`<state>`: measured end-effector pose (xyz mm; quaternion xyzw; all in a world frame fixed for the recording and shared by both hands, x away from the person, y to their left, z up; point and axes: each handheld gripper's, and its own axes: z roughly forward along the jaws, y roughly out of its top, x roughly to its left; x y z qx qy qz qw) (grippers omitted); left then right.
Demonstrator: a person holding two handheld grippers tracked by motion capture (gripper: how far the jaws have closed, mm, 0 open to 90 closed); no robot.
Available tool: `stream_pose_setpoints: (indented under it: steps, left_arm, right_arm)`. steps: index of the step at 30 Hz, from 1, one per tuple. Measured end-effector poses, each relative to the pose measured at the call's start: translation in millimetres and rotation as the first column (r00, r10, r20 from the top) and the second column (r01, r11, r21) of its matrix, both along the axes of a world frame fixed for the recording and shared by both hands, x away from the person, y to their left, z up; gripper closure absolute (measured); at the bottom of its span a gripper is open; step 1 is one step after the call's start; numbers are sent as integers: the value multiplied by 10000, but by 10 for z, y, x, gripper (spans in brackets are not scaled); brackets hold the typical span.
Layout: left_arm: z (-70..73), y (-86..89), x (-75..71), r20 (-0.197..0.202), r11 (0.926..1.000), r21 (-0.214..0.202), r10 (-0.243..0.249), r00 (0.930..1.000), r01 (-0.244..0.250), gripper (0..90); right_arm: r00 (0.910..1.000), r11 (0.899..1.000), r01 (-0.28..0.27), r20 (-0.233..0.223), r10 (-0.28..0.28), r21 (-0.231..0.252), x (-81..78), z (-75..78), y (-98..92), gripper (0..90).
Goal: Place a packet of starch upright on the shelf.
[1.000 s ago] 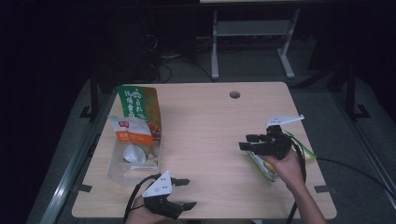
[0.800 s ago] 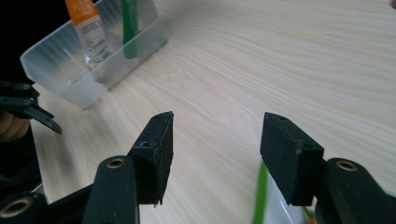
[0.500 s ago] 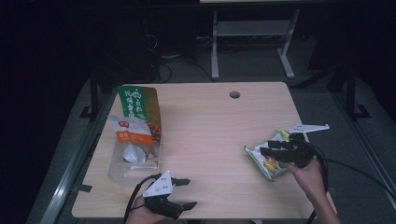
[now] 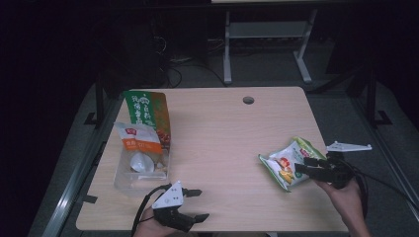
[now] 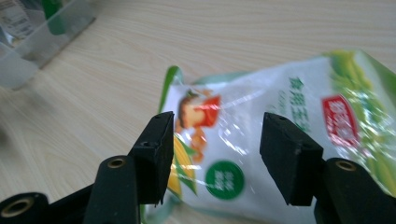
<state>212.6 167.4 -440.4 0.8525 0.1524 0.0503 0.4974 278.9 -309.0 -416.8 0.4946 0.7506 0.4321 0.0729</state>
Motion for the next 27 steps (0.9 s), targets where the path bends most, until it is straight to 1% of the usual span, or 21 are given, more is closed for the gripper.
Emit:
stream_pose_setpoints:
  steps: [1,2,3,4,5,6,7,8,9,10,12,13,14,15,16,18,21,22,23,25,27]
  left_arm:
    - [0,0,0,14,10000,9,-5,10000,5,272]
    - [-1,-2,0,16,10000,14,-11,10000,11,273]
    - [-1,-2,0,16,10000,14,-11,10000,11,273]
    - [-1,-3,1,5,10000,25,-22,10000,22,273]
    - [-1,-4,1,8,10000,32,-26,10000,26,273]
    - [-4,-11,1,13,10000,37,-24,10000,24,273]
    - [-4,-11,1,13,10000,37,-24,10000,24,273]
    - [-6,-16,1,-1,10000,24,-44,10000,44,273]
    - [-6,-16,1,-1,10000,24,-44,10000,44,273]
    - [-5,-17,2,2,10000,48,-62,10000,62,273]
    - [-6,-17,2,-12,10000,36,-57,10000,57,273]
    - [-6,-17,2,-6,10000,46,-58,10000,58,273]
    - [-5,-18,2,1,10000,43,-63,10000,63,273]
    - [-5,-18,2,1,10000,43,-63,10000,63,273]
    - [-4,-18,3,26,10000,55,-76,10000,76,273]
    - [-2,-18,2,36,10000,43,-69,10000,69,274]
    - [-2,-20,1,49,10000,47,-74,10000,73,274]
    - [-2,-21,0,45,10000,43,-75,10000,75,274]
    - [-1,-21,0,51,10000,43,-78,10000,78,274]
    - [1,-21,0,64,10000,33,-89,9999,88,275]
    - [3,-21,-1,72,10000,31,-93,9999,93,275]
  right_arm:
    - [10000,10000,69,8,-69,-11,-18,-18,-34,441]
    - [9996,9996,289,-40,-289,-29,-59,-46,-97,441]
    - [9996,9996,289,-40,-289,-29,-59,-46,-97,441]
    - [9990,9989,453,-45,-454,-88,-100,-75,-163,442]
    - [9990,9989,453,-45,-454,-88,-100,-75,-163,442]
    - [9979,9978,652,-54,-652,-109,-140,-105,-225,443]
    - [9979,9978,652,-54,-652,-109,-140,-105,-225,443]
    - [9959,9960,882,-180,-885,-132,-180,-137,-279,444]
    - [9959,9960,882,-180,-885,-132,-180,-137,-279,444]
    - [9940,9942,1053,-271,-1059,-227,-212,-176,-331,444]
    - [9927,9931,1154,-337,-1161,-210,-227,-196,-352,444]
    - [9921,9925,1194,-359,-1203,-269,-238,-218,-375,443]
    - [9897,9902,1349,-435,-1363,-352,-256,-260,-408,441]
    - [9897,9902,1349,-435,-1363,-352,-256,-260,-408,441]
    - [9871,9878,1491,-518,-1513,-453,-264,-302,-443,439]
    - [9841,9859,1636,-638,-1656,-365,-267,-341,-474,436]
    - [9817,9840,1741,-720,-1764,-366,-260,-378,-493,432]
    - [9791,9824,1843,-821,-1863,-318,-246,-415,-512,421]
    - [9791,9824,1843,-821,-1863,-318,-246,-415,-512,421]
    - [9749,9798,1990,-973,-2002,-223,-213,-460,-525,409]
    - [9733,9789,2039,-1051,-2039,-105,-182,-485,-521,399]
